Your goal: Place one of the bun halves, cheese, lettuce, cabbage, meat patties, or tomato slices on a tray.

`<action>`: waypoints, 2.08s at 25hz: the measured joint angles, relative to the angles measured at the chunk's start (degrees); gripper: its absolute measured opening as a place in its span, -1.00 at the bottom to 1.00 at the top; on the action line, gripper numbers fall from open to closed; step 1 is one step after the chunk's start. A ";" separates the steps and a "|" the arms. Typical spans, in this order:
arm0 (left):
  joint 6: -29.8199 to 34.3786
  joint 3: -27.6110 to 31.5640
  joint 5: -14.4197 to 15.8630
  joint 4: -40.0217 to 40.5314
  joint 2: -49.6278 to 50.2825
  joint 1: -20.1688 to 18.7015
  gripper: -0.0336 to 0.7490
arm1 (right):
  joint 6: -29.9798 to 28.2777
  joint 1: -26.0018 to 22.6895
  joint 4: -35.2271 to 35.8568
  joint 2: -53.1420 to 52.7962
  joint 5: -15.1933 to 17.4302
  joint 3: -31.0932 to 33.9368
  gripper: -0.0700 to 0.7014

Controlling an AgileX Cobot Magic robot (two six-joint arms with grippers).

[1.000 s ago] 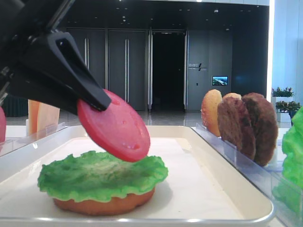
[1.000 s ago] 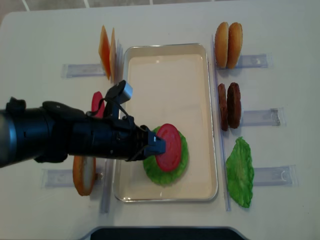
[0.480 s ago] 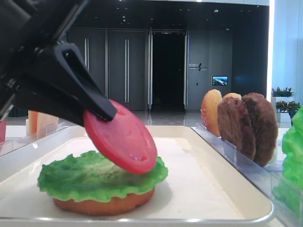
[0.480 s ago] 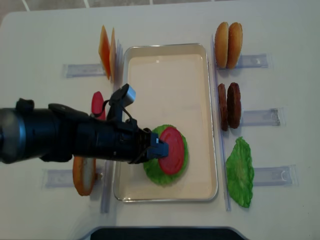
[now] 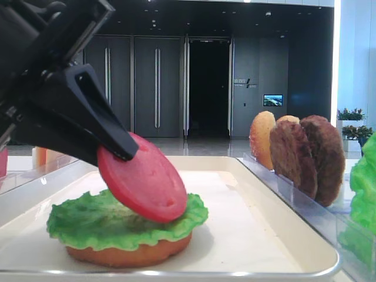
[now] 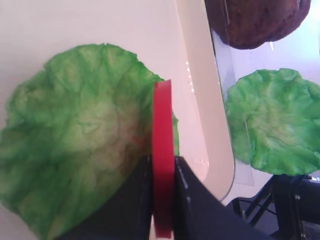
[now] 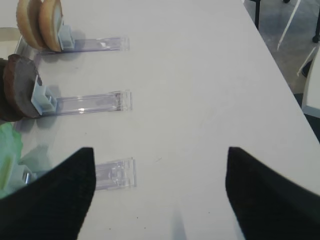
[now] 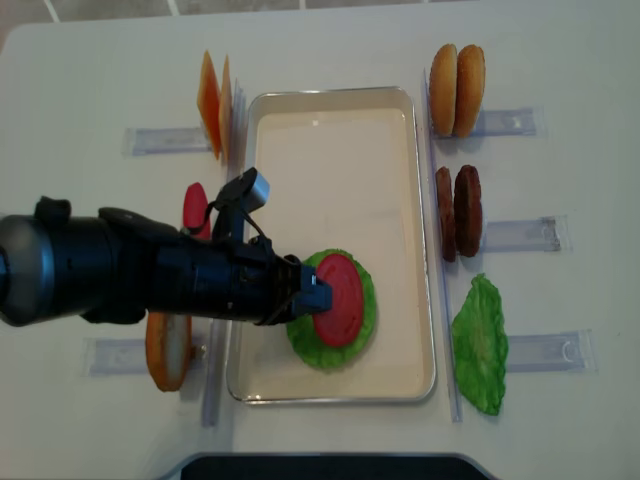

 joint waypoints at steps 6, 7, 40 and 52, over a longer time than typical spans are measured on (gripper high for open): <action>2.41 -0.05 -0.88 0.00 0.00 0.00 -0.19 | 0.00 0.00 0.00 0.00 0.00 0.00 0.58; 2.56 -0.05 -0.88 0.12 0.00 0.00 -0.08 | 0.00 0.00 0.00 0.00 0.00 0.00 0.58; -53.20 -15.70 10.56 71.78 -18.54 11.97 0.72 | 0.00 0.00 0.00 0.00 0.00 0.00 0.58; -68.50 -17.72 29.16 103.96 -21.25 19.31 0.72 | 0.00 0.00 0.00 0.00 0.00 0.00 0.58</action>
